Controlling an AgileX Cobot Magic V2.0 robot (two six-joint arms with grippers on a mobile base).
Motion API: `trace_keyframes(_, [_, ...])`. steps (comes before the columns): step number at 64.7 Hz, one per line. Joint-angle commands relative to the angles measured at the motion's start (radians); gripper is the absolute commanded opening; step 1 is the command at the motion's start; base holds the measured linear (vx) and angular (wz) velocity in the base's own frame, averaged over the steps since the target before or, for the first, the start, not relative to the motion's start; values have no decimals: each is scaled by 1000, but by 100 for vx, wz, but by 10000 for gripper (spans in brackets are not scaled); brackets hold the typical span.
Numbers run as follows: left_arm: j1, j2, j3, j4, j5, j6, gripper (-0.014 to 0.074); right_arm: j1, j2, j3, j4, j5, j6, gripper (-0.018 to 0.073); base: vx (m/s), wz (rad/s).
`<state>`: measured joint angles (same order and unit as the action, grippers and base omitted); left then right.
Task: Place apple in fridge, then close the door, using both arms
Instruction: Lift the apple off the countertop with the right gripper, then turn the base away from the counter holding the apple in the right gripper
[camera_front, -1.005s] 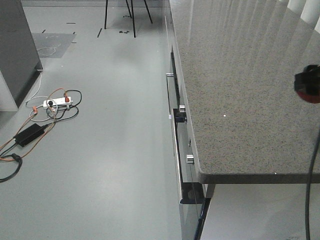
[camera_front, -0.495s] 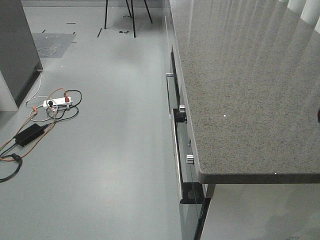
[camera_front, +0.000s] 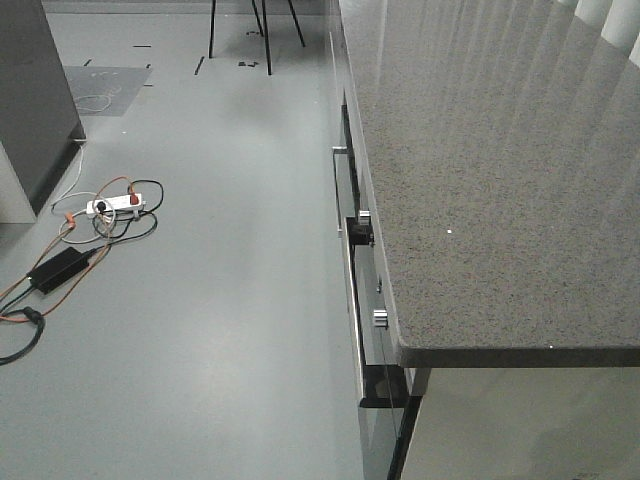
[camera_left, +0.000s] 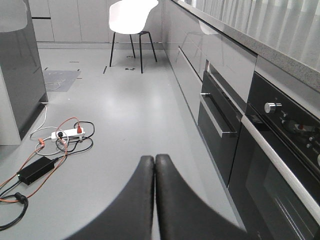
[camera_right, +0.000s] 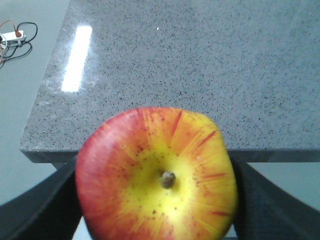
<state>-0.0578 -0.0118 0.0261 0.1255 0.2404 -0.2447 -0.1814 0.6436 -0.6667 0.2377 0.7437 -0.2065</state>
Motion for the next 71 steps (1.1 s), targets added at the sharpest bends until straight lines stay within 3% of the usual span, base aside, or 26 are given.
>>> trace_keyframes(1, [1, -14, 20, -5, -70, 1, -6, -4, -17, -29, 3, -67, -2, 246, 0, 0])
trace_keyframes(71, [1, -14, 20, -5, -70, 1, -6, -4, -20, -30, 4, -66, -2, 246, 0, 0])
